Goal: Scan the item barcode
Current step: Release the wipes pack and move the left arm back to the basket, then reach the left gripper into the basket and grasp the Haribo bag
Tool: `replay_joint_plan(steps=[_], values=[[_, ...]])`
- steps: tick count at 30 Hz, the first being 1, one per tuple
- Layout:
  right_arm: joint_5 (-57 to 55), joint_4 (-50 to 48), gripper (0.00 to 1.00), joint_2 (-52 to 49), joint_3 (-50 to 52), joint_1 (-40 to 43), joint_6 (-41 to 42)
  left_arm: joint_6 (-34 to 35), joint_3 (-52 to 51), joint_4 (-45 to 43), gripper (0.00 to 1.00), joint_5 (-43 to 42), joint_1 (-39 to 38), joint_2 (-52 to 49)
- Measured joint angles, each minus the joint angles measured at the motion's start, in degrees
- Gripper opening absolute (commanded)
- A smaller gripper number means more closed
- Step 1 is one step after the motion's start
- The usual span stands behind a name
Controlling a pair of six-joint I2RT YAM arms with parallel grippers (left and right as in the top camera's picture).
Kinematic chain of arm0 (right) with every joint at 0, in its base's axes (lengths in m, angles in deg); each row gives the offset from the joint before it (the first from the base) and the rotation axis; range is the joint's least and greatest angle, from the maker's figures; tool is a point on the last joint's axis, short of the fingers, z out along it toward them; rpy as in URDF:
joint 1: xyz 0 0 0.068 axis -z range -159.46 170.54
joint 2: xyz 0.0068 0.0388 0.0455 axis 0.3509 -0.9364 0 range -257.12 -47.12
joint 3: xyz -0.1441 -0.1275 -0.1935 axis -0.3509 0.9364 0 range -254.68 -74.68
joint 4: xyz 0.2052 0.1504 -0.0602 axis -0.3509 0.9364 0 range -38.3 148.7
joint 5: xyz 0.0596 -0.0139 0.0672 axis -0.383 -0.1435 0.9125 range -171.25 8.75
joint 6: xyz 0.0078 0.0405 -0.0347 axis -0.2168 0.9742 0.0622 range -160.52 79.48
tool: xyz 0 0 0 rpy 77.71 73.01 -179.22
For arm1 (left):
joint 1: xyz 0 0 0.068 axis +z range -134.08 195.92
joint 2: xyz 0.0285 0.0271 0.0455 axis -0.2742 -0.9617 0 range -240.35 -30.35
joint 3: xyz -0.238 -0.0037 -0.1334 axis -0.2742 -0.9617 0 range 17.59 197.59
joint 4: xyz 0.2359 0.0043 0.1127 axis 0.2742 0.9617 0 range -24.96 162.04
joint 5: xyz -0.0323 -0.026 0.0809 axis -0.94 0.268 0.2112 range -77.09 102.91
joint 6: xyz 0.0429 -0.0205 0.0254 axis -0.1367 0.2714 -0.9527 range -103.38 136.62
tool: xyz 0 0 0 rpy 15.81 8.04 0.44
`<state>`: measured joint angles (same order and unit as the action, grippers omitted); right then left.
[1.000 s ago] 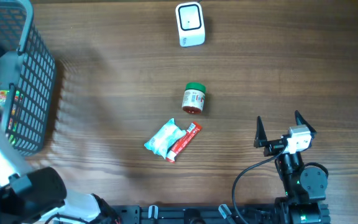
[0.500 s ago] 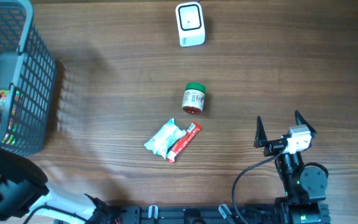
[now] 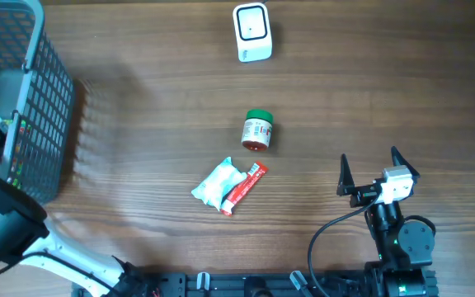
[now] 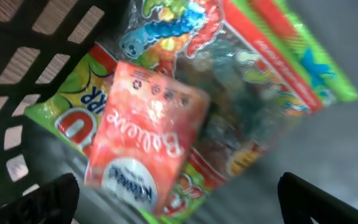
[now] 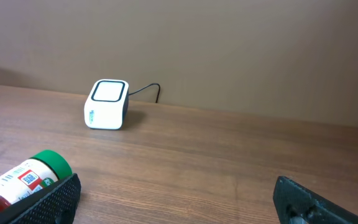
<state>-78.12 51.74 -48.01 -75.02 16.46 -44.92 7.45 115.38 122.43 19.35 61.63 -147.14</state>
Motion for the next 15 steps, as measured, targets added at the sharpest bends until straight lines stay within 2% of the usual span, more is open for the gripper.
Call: replay_joint_plan(steps=[15], values=[[0.0, 0.0, 1.0, 0.0, 0.0, 0.0, 0.0, -3.2, -0.2, -2.3, 1.0, 2.3, 0.0, -4.5]])
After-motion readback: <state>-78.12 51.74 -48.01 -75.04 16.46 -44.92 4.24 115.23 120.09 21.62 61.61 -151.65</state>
